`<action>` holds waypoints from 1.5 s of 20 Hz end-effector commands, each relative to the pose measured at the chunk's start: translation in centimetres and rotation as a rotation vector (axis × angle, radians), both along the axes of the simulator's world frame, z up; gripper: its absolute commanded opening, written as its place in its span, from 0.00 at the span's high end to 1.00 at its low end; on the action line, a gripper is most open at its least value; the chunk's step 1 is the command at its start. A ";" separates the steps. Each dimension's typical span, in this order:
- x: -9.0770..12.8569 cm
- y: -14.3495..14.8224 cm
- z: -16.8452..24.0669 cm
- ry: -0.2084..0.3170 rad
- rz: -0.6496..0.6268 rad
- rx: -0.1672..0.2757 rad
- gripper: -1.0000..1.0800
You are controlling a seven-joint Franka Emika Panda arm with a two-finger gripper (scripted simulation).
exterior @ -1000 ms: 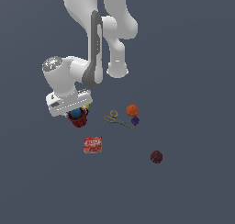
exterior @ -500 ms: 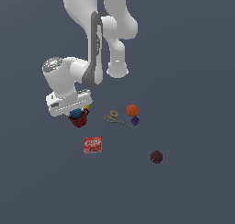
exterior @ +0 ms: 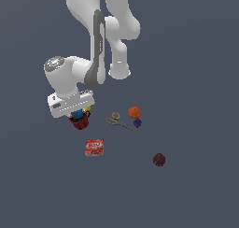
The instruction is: Pick up a designated object from a clutter of objects.
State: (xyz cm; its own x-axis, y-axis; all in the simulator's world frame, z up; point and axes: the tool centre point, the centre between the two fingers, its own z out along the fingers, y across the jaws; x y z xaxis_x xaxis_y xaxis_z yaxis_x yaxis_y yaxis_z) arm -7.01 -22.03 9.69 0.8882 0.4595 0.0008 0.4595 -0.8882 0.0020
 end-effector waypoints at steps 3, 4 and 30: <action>-0.3 1.2 1.2 -0.001 0.001 0.000 1.00; -0.4 1.5 1.6 -0.001 0.001 0.000 1.00; -5.2 18.0 19.1 0.002 0.003 -0.003 1.00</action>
